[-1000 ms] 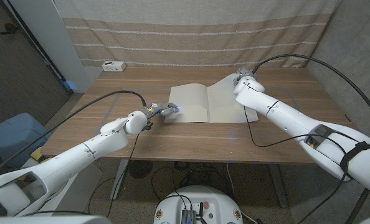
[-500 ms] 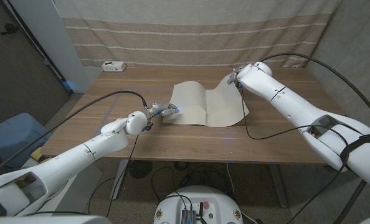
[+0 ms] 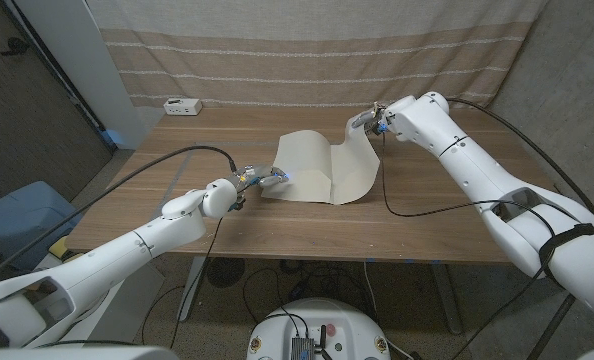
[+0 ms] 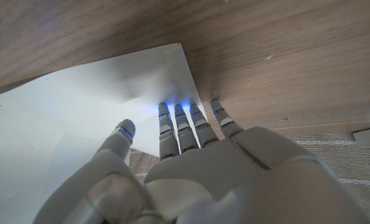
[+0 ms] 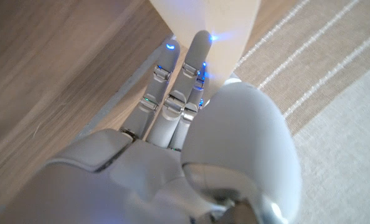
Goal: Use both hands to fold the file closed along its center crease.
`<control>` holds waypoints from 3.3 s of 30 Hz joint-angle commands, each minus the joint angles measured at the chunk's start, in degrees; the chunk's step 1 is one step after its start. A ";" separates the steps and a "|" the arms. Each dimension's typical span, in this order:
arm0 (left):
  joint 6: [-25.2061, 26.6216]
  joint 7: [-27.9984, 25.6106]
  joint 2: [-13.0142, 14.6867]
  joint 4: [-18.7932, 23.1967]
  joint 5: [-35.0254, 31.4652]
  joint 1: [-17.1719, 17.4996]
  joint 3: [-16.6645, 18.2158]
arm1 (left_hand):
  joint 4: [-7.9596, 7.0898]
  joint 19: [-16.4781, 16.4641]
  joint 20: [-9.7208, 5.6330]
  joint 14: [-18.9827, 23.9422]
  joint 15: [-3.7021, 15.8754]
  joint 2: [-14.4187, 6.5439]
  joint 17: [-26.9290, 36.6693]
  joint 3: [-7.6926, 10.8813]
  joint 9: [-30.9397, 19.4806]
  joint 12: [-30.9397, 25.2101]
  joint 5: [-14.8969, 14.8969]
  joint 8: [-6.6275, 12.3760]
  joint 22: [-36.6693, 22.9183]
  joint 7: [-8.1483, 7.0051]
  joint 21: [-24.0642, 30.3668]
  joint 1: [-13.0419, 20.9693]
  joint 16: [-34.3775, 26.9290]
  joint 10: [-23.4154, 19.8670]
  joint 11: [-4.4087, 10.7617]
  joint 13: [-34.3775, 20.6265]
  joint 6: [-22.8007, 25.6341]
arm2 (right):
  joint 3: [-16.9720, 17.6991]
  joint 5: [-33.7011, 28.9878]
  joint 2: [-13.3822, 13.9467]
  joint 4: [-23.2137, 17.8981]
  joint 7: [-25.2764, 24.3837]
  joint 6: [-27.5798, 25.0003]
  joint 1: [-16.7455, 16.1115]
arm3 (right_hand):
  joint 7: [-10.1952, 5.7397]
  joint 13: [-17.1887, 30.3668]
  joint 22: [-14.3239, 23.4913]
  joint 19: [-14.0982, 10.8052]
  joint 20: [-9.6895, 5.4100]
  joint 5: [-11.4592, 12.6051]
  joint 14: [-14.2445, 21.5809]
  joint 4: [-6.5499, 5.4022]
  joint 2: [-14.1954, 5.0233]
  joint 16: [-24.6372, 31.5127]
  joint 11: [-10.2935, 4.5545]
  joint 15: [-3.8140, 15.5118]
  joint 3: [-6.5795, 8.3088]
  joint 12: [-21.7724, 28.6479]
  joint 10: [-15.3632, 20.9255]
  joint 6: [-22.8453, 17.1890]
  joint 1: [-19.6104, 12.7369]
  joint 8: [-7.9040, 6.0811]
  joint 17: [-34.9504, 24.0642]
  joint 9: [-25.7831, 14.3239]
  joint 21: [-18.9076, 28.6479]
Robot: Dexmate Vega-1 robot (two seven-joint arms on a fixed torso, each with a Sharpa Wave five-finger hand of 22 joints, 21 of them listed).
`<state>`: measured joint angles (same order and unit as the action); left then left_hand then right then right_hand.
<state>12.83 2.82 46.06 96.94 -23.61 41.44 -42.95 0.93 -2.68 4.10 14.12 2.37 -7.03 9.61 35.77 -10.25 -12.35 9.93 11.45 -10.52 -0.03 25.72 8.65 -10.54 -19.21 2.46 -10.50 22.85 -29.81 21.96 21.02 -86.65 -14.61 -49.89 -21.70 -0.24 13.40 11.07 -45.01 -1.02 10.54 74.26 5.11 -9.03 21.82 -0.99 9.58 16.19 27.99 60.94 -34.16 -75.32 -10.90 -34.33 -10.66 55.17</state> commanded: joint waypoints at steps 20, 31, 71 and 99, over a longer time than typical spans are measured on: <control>-0.56 -0.63 -0.11 -0.34 0.33 0.57 0.70 | -0.34 -0.21 0.00 0.32 0.84 0.20 0.09 0.07 -0.12 0.30 0.32 -0.59 -0.13 -0.28 -0.55 -0.27 0.07 0.36 -0.20 -0.31 -0.36 | 6.91 21.22 -5.63 2.91 -11.56 17.01 -6.64 | -2.27 -0.91 -0.75 -3.65 -2.08 0.15 1.57 1.46 0.96 -5.51 1.98 -0.58 2.43 -0.65 3.30 1.89 1.68 0.13 7.04 -0.01 4.95; -0.13 -0.88 0.01 -0.17 0.50 0.93 0.86 | -0.35 -0.29 0.04 0.32 0.85 0.22 0.09 0.13 -0.13 0.36 0.34 -0.68 -0.13 -0.36 -0.66 -0.31 0.10 0.32 -0.19 -0.31 -0.50 | 2.68 19.10 -4.17 4.15 -7.93 21.90 -6.35 | 2.13 -1.67 -1.44 -4.31 1.45 -0.21 0.66 -3.91 2.44 -8.56 5.28 -5.05 -0.57 -3.21 -0.83 5.39 13.58 0.63 10.72 0.03 4.58; 0.64 -12.10 0.21 2.38 -2.15 5.31 3.59 | -0.03 -1.51 2.75 1.62 -1.49 -1.18 0.20 1.93 -0.18 -0.10 0.23 -0.16 -0.27 0.47 -1.13 0.73 -0.28 -1.55 -2.00 -0.45 1.04 | -0.57 17.00 -3.29 16.05 18.42 46.67 -6.98 | 2.49 -1.72 -1.27 4.02 8.18 1.26 -20.50 -4.42 -0.39 -10.49 12.58 -16.45 -2.02 -13.80 -17.44 21.99 36.30 -0.91 16.40 0.34 -11.66; -10.62 -66.82 -19.44 -10.99 -19.52 16.20 17.11 | 7.35 -9.29 0.81 24.36 -1.89 -4.17 27.89 2.59 -18.65 -24.20 4.66 20.23 -8.64 4.88 12.02 25.08 -29.12 -28.03 -4.10 -23.84 29.14 | -0.44 15.69 -2.02 12.54 15.83 45.52 -8.52 | 2.95 -1.68 -1.24 4.63 8.34 1.19 -22.01 -3.47 0.07 -10.35 12.68 -16.73 -0.67 -13.84 -17.06 19.68 36.28 -0.80 16.31 0.33 -12.83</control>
<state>12.14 -45.50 35.91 92.20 -33.85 53.82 -34.65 7.88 -12.21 4.80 39.41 0.15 -11.17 31.96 40.19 -24.33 -32.69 14.21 28.60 -17.21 5.89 35.02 30.56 -34.83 -47.76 -2.53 -28.73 52.53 -30.04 38.26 18.51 -72.81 2.02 -3.73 -29.74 2.66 11.59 9.75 -40.52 7.17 11.26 52.45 1.58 -9.28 11.08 11.57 -7.34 15.14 14.36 43.61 -13.83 -38.71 -11.89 -17.81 -10.14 42.47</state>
